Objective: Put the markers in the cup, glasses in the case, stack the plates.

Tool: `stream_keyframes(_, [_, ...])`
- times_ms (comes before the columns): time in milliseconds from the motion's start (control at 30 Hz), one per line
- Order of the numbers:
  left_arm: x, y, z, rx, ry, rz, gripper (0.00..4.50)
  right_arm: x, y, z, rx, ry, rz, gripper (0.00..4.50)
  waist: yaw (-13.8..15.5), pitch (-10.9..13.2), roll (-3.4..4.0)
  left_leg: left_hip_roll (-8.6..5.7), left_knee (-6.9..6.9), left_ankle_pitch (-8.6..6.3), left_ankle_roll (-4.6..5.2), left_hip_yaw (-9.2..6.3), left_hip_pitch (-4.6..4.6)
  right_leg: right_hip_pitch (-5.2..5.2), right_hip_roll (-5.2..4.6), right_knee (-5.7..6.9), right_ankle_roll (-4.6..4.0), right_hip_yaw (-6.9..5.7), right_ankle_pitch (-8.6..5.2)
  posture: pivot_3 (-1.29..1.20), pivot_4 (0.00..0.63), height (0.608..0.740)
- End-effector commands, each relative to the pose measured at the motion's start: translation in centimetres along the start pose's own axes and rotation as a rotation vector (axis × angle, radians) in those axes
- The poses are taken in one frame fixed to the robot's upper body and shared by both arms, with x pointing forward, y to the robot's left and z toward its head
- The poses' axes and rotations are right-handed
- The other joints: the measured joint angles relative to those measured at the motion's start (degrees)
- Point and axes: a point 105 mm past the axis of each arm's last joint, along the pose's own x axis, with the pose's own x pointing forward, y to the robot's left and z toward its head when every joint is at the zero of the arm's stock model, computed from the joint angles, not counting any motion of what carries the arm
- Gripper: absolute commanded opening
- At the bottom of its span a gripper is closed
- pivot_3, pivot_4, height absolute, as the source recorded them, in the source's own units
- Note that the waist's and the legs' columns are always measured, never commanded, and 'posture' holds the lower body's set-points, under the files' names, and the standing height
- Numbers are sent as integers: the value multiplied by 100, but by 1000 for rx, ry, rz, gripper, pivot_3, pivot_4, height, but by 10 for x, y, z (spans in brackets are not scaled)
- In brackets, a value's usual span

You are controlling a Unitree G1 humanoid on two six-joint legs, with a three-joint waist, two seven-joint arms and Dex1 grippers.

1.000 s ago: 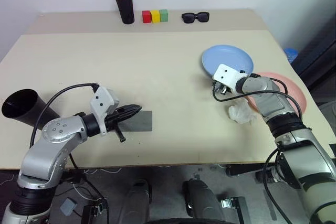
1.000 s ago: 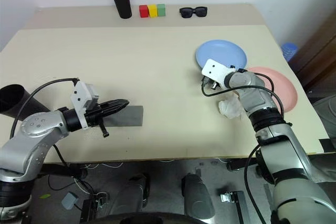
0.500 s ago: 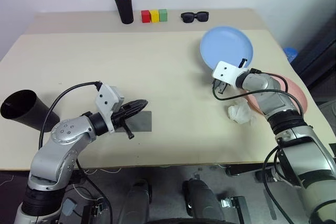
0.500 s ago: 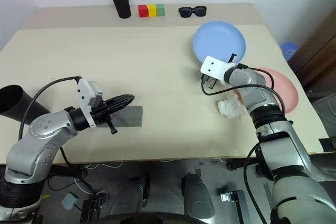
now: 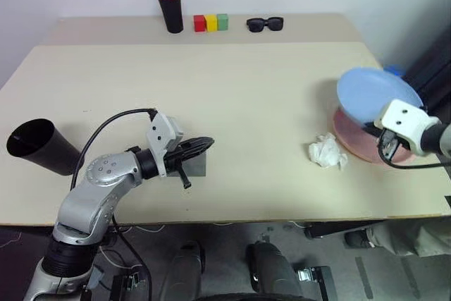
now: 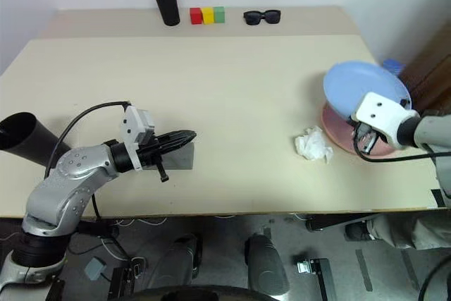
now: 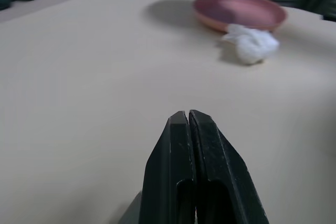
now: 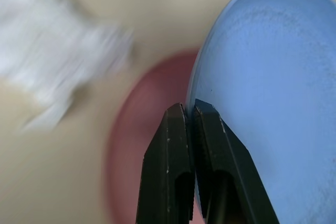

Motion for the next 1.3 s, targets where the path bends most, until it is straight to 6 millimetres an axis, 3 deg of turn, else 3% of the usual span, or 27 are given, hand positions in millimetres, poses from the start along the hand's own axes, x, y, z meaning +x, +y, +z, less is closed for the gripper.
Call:
stream_keyframes(33, [7, -4, 9, 37, -35, -36, 0, -9, -6, 10, -46, -20, -42, 81, -30, 0, 1, 0, 1, 0, 0, 0, 2, 2, 0, 0, 0, 1, 0, 0, 150, 740])
stream_keyframes(133, [9, -4, 9, 38, -39, -38, 0, -4, -3, 11, 20, -27, -34, 81, -22, 0, 1, 0, 2, 0, 0, 2, 2, 2, 1, 0, 1, 4, 0, 0, 150, 740])
stream_keyframes(233, [10, -9, 9, 34, -46, -51, 0, -3, -1, 16, 16, -32, -23, 937, -2, 0, 0, -1, 4, 0, 0, 1, 0, 3, -1, 0, 2, 4, 0, 0, 150, 740])
stream_keyframes(467, [8, -20, 4, 28, -36, -68, 0, -7, -4, 25, -9, -46, -16, 4309, 3, 0, 0, -1, 4, 0, 0, 0, -1, 4, -1, -2, 2, 3, 0, 0, 150, 740])
stream_keyframes(533, [8, -20, 3, 26, -36, -68, 0, -8, -4, 33, 9, -86, -7, 4309, -5, 0, 1, -2, 4, 0, 0, 0, -1, 4, -1, -2, 2, 3, 0, 0, 150, 740])
stream_keyframes(667, [8, -20, 0, 22, -37, -70, 0, -3, 20, 52, 60, -174, 102, 4309, -4, 0, 0, 0, 3, 0, 0, -2, -1, 4, 1, -2, 2, 3, 0, 0, 150, 740])
stream_keyframes(800, [10, -22, -1, 21, -42, -74, 0, 13, 41, 48, 60, -159, 147, 4309, 16, -1, -2, -1, 5, 0, 0, -3, -2, 8, 0, -5, 3, 2, 0, 0, 150, 740])
stream_keyframes(1067, [11, -24, -1, 11, -41, -59, 0, 39, 50, 24, 25, -75, 115, 4309, 23, -1, -2, -2, 6, 0, 0, -2, -2, 6, -1, -5, 2, 2, 0, 0, 150, 740])
stream_keyframes(1167, [9, -24, 0, 11, -41, -53, 0, 39, 50, 25, 43, -86, 126, 3074, 9, -1, -2, -2, 6, 0, 0, -3, -2, 6, -1, -4, 2, 3, 0, 0, 150, 740])
stream_keyframes(1300, [9, -23, 1, 10, -39, -45, 0, 35, 45, 33, 30, -118, 115, 942, 9, -1, -2, -2, 6, 0, 0, -3, -2, 6, 0, -3, 3, 2, 0, 0, 150, 740])
